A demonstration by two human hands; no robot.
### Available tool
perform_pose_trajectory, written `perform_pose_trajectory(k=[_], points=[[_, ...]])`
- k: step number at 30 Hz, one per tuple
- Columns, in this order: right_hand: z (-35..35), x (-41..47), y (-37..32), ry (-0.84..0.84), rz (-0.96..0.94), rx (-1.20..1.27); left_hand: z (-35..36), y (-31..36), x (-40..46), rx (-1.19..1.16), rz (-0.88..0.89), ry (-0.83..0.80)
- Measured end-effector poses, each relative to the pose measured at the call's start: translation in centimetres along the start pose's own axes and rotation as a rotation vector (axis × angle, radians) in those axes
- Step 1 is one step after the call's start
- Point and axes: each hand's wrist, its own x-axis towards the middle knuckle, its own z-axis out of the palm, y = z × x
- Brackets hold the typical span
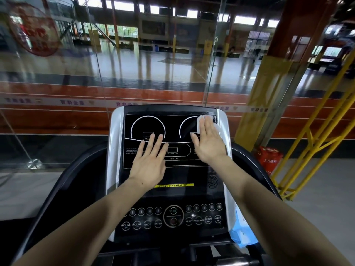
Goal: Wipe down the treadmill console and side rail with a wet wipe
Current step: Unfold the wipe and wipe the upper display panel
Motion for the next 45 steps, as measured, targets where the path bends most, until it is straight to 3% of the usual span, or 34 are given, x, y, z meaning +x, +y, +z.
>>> perform_pose_trajectory(k=[7,17,28,33,38,41,45], points=[[3.8,-9.6,-0.6,0.006,0.073,0.044,-0.3,-0.2,0.2,-0.019,0.004,0.002],[-0.4,1.0,-0.5,-0.015,0.073,0.074,-0.6,-0.8,0.2,-0.005,0.009,0.008],[5.6,-11.7,1.1,0.017,0.004,-0.009,0.4,-1.3,-1.1,-0.029,0.008,0.016],[6.2,-11.9,-0.4,0.063,0.060,0.006,0.5,-1.5,-2.0,-0.016,-0.004,0.019],[7.3,-12.1,-3.3,0.029,-0.020,-0.018,1.0,-1.4,-3.1,-0.016,-0.004,0.008],[6.4,-12.3,-1.6,0.022,-0.075,-0.109,1.1,-0.7,-3.2,-0.029,0.009,0.003],[5.4,-12.7,1.5,-0.003,0.061,-0.154,1.0,-0.2,-3.2,-0.036,0.020,0.008]])
